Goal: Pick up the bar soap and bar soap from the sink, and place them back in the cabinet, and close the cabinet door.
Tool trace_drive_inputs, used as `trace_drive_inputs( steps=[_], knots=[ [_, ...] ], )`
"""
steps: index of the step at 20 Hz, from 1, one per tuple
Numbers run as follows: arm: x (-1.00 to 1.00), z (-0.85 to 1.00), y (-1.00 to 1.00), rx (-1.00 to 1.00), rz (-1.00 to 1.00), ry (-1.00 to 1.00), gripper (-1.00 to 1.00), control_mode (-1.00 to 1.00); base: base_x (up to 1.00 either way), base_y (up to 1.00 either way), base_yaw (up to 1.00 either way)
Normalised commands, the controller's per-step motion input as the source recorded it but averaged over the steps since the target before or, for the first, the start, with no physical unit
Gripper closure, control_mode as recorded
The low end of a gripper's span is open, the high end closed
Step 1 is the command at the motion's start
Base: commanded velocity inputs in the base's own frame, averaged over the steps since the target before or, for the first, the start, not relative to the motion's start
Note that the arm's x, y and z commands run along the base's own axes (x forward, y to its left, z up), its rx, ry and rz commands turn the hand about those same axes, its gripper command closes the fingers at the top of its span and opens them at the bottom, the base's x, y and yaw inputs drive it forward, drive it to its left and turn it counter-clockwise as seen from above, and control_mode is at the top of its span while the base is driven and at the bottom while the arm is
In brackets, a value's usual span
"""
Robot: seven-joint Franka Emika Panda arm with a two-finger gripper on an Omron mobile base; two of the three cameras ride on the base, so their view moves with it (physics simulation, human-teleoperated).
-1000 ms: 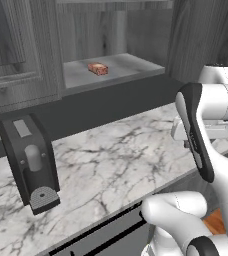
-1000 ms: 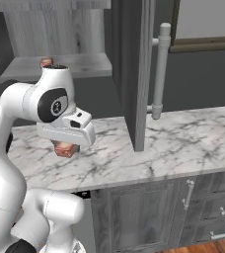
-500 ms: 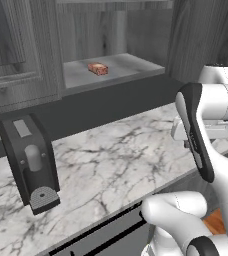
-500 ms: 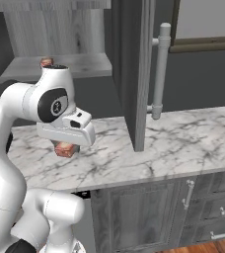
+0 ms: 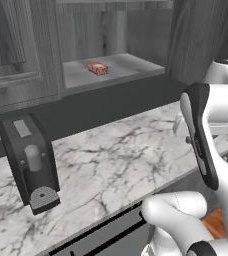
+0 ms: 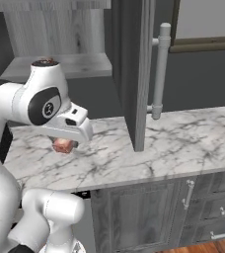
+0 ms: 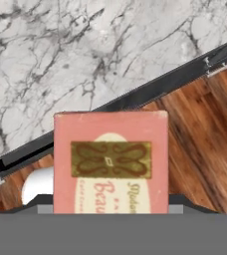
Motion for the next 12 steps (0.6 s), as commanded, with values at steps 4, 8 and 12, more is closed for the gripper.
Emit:
trace_drive_inputs(
  steps=[4,8,12],
  knots=[
    [0.0,0.37,0.04,-0.01,0.0,-0.21,1.0,-1.0,0.0,0.0,0.0],
    [0.0,0.36,0.05,-0.01,0.0,-0.21,1.0,-1.0,0.0,0.0,0.0],
    [0.0,0.37,0.0,0.0,0.0,-0.16,1.0,-1.0,0.0,0.0,0.0]
  ],
)
